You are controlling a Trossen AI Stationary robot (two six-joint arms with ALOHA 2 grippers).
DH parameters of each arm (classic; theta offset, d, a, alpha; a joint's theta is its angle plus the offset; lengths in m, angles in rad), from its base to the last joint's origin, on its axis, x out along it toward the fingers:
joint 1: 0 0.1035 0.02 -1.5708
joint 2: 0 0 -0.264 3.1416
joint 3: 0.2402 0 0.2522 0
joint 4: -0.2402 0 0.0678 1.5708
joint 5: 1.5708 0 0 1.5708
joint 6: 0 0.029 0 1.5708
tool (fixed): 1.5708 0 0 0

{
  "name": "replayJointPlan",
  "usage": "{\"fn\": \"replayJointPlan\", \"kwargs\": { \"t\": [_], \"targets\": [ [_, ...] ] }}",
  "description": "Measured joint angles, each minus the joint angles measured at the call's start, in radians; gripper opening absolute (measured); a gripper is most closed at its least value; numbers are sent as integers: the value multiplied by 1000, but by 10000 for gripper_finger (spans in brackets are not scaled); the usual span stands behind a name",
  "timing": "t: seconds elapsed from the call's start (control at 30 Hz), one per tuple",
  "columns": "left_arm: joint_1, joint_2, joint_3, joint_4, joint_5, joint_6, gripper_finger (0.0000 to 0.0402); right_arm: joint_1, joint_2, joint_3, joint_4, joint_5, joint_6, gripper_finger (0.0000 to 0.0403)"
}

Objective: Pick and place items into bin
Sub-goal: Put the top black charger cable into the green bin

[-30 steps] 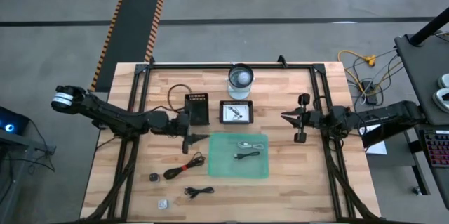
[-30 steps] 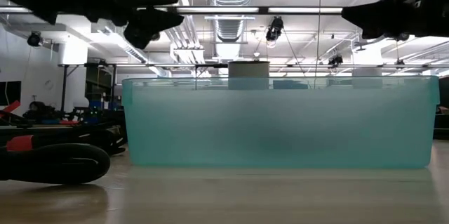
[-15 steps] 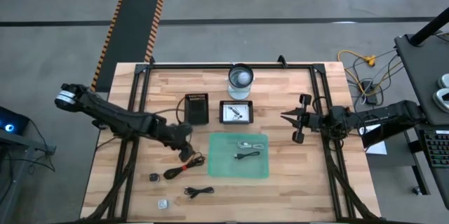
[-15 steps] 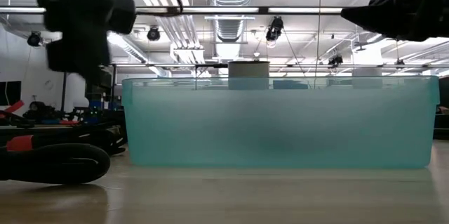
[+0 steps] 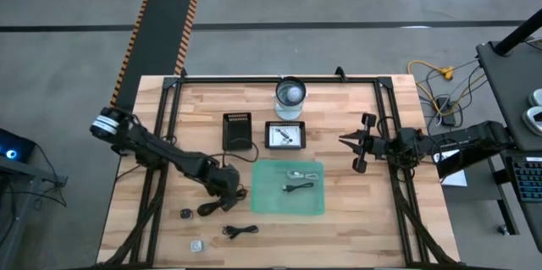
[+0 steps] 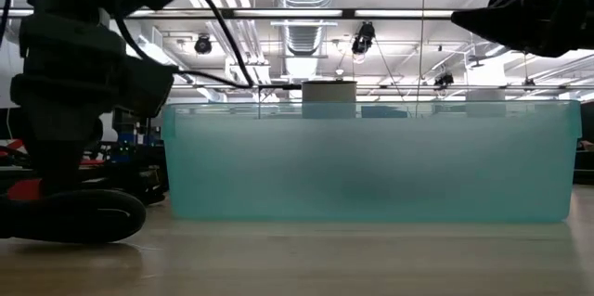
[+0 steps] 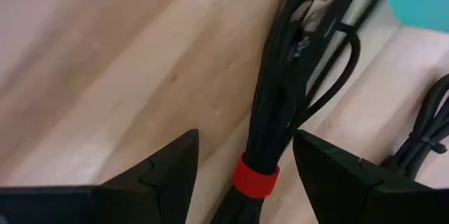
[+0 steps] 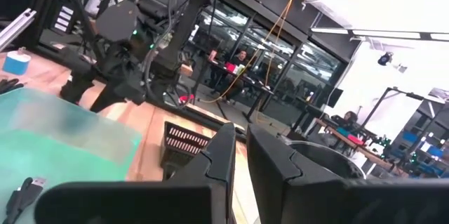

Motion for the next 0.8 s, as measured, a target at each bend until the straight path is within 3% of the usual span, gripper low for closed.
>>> {"fn": "replayJointPlan", "kwargs": {
  "t": [0.27, 0.5, 0.63, 0.8],
  "targets": [
    [0, 53, 5, 8, 16, 12, 215, 1, 0, 0, -1, 0, -3, 27],
    [-2, 53, 3, 5, -7, 124, 208, 1, 0, 0, -1, 0, -11, 27],
    [-1, 54, 2, 2, -22, 175, 166, 1, 0, 0, -2, 0, -11, 27],
    [1, 55, 1, 3, -23, 232, 72, 1, 0, 0, -2, 0, -11, 27]
  ]
}}
